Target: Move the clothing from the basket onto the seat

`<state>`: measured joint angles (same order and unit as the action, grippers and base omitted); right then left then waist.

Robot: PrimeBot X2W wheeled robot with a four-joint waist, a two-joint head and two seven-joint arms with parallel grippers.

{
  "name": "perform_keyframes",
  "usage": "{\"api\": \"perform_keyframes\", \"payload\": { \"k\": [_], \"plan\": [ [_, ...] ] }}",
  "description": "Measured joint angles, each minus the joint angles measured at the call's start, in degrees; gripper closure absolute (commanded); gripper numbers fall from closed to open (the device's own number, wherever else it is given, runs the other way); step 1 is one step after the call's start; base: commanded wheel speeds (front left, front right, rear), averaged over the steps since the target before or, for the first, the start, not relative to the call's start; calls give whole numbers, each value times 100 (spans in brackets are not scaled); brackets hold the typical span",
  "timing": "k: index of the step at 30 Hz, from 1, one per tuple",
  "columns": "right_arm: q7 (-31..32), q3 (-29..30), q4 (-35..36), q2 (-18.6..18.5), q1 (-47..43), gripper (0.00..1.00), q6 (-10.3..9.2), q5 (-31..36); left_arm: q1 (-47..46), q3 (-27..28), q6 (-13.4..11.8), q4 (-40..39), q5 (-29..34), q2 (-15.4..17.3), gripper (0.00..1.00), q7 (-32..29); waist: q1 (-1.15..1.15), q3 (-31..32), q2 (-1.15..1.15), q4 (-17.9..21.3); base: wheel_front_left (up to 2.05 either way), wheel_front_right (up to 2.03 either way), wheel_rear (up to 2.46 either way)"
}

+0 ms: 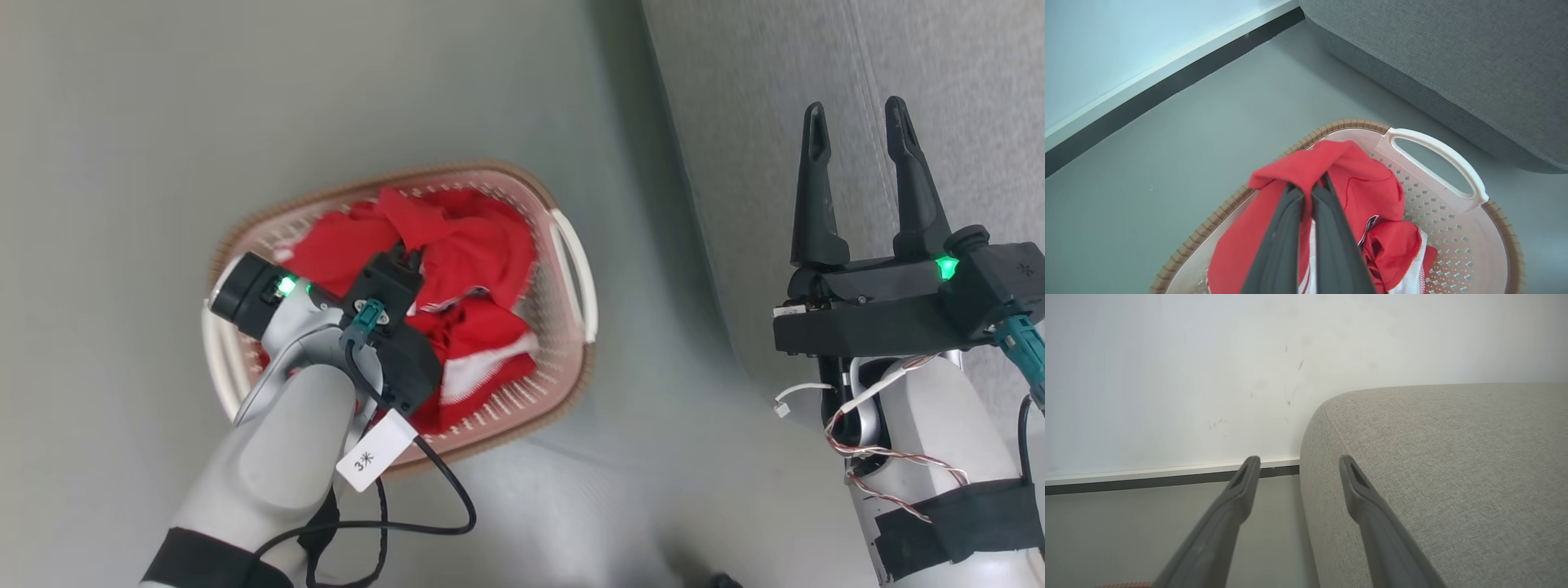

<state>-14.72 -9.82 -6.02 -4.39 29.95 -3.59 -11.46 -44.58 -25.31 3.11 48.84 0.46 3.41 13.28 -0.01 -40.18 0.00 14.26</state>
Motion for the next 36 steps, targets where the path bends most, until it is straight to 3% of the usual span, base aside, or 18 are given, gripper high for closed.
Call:
{"api": "perform_keyframes", "payload": {
  "k": [19, 36],
  "plan": [
    [0, 66, -522, -60, -538, 0, 171, 86, 338, -152, 300, -537, -449, -76, 100, 101, 0, 1669, 0, -837, 0, 0, 0],
    [1, -243, -968, -4, -1237, 0, 417, 93, 823, -275, 396, -850, -812, -97, 100, 103, 0, 3177, -1, -1213, 0, 0, 0]
  ]
}}
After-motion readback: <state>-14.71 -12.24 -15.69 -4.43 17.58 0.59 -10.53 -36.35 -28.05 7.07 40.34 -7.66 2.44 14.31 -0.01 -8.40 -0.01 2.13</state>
